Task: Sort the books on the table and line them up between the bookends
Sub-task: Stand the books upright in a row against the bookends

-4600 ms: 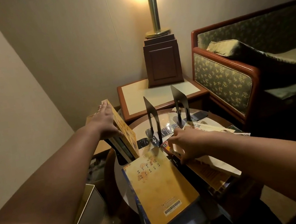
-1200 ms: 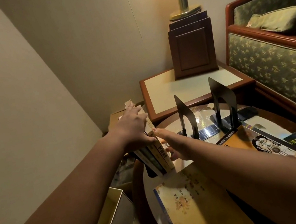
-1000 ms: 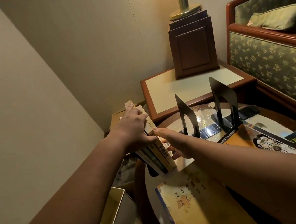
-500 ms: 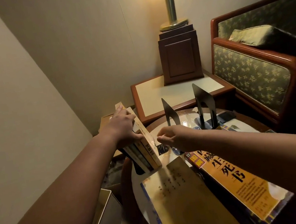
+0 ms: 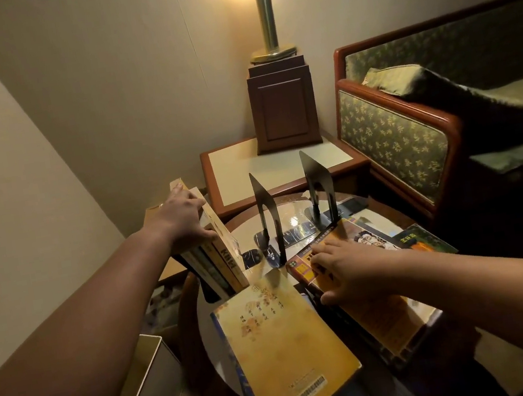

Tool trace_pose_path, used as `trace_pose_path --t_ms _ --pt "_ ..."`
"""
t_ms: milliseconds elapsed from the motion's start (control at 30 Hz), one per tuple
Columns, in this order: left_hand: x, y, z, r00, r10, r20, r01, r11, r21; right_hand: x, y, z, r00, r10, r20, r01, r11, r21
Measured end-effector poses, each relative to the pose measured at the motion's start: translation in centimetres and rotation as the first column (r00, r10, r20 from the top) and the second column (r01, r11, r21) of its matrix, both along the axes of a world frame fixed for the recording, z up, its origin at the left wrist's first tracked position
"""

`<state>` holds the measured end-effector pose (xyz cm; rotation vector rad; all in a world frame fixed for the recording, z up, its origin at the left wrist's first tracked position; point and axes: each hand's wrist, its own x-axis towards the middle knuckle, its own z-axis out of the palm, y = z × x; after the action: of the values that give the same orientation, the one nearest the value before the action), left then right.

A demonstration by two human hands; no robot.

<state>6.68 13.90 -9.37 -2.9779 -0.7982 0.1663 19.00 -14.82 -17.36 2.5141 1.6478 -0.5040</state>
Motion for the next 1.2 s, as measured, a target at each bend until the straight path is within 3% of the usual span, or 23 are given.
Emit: trace_pose_path --t_ms 400,633,900,1200 --pt "0.2 0.3 -0.3 1.0 -0.003 0.009 0.003 1.0 0.004 -1.3 2.0 -0.8 0.985 0.005 0.172 0.016 0.992 -0.121" --pt "0.3 0.9 -0.7 1.0 -0.01 0.019 0.01 1.0 0.001 -2.2 3.2 -1.3 0.977 -0.052 0.205 0.071 0.994 -0.088" --pt "0.4 0.9 -0.8 0.999 -0.008 0.032 0.008 1.0 0.001 -3.1 2.1 0.0 0.988 0.018 0.154 -0.042 0.987 0.156" --pt "0.5 0.8 -0.6 1.0 0.0 -0.013 0.0 1.0 0.011 -3.7 0.5 5.2 0.996 0.042 0.079 -0.077 0.861 0.503"
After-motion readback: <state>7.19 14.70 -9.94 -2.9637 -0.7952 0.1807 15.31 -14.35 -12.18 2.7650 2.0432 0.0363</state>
